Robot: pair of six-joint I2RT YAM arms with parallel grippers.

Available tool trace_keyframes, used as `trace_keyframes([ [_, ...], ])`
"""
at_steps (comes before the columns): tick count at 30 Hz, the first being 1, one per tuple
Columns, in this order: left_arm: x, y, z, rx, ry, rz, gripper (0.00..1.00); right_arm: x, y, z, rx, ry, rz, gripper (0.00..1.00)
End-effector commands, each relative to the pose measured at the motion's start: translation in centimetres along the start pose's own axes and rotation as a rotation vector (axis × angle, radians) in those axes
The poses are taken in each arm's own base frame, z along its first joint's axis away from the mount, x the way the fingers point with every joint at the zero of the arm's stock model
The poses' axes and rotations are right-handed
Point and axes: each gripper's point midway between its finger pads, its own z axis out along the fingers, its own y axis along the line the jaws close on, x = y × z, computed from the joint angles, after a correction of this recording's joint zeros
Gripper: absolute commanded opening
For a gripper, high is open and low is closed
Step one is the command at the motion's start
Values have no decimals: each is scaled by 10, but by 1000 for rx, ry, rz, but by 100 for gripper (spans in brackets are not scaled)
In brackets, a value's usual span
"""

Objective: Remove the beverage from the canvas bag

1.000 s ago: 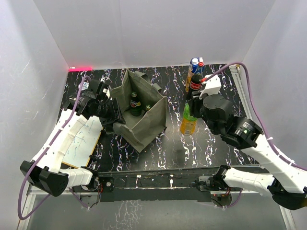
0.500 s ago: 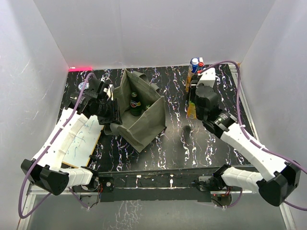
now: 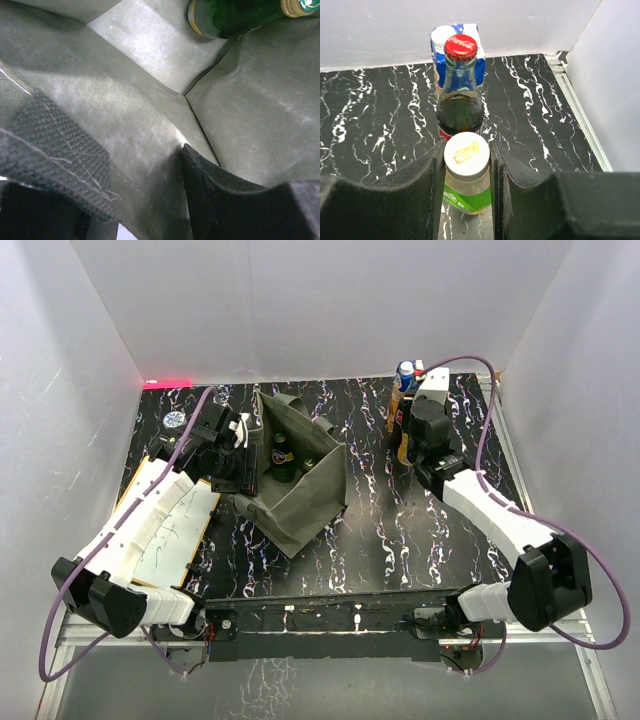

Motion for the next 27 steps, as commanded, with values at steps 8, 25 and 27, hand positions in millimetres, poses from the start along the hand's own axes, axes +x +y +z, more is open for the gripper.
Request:
trace_keyframes([
  [8, 0, 3, 2, -39, -16, 82, 45, -21, -3, 21, -2, -152, 96, 8],
  [25, -2, 2, 0, -37, -20, 83, 45, 22, -9, 16, -4, -106, 122, 45],
  [27, -2, 1, 1, -36, -16, 82, 45, 22, -11, 13, -6, -101, 122, 51],
])
